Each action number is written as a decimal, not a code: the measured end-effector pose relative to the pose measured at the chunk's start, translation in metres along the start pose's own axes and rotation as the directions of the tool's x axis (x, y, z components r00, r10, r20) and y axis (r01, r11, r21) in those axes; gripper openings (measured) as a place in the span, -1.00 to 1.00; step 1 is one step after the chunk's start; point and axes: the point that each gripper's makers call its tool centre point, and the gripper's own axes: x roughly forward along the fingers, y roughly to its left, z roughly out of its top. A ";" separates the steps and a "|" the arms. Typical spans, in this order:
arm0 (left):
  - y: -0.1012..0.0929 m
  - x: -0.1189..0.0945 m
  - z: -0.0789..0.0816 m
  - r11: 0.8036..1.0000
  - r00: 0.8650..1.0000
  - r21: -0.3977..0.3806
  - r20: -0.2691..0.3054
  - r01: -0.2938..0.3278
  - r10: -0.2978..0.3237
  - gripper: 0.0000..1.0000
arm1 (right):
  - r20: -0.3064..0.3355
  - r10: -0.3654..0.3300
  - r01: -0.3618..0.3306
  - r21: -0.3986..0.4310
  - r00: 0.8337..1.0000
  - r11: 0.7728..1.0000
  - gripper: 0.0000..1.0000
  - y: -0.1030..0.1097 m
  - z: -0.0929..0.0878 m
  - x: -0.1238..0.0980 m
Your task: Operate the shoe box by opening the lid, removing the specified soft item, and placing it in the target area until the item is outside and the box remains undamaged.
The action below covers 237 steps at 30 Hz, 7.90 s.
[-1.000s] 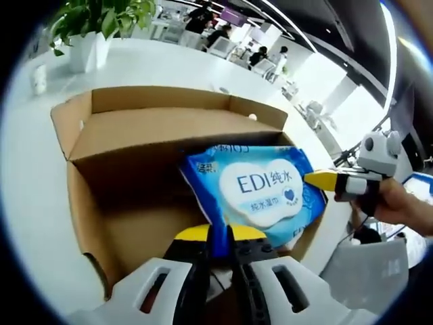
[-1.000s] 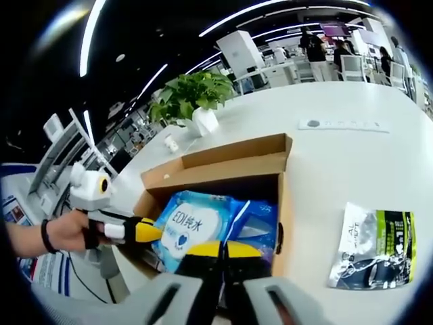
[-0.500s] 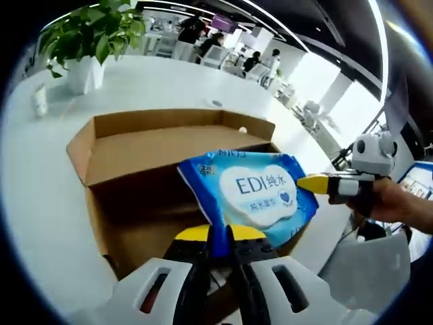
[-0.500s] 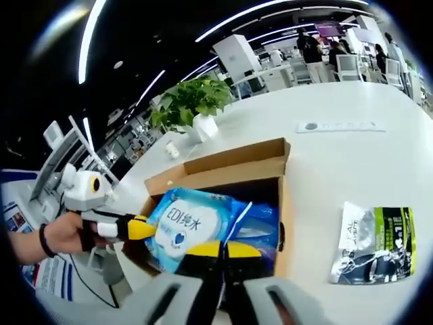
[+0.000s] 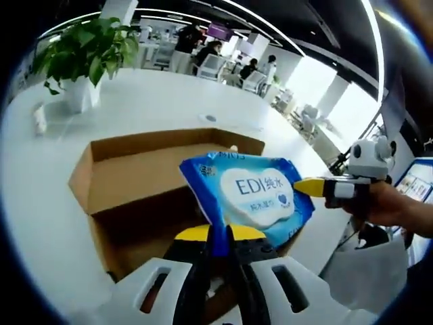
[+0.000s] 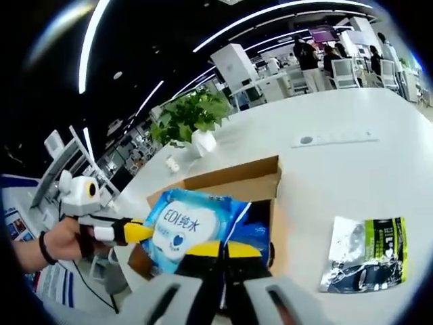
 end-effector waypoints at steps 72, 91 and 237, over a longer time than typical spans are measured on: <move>-0.177 0.132 -0.004 0.953 0.966 0.207 -0.179 0.222 -0.186 -0.88 | 0.045 -0.237 0.226 0.178 0.970 0.958 -1.00 -0.178 -0.022 -0.136; -0.171 0.158 -0.004 0.957 0.970 0.219 -0.192 0.192 -0.151 -0.88 | 0.003 -0.226 0.222 0.164 0.974 0.961 -1.00 -0.202 -0.018 -0.118; -0.135 0.089 0.005 0.966 0.993 0.231 -0.058 0.111 -0.101 -0.55 | 0.046 -0.260 0.245 0.206 0.965 0.947 -0.59 -0.163 -0.053 -0.118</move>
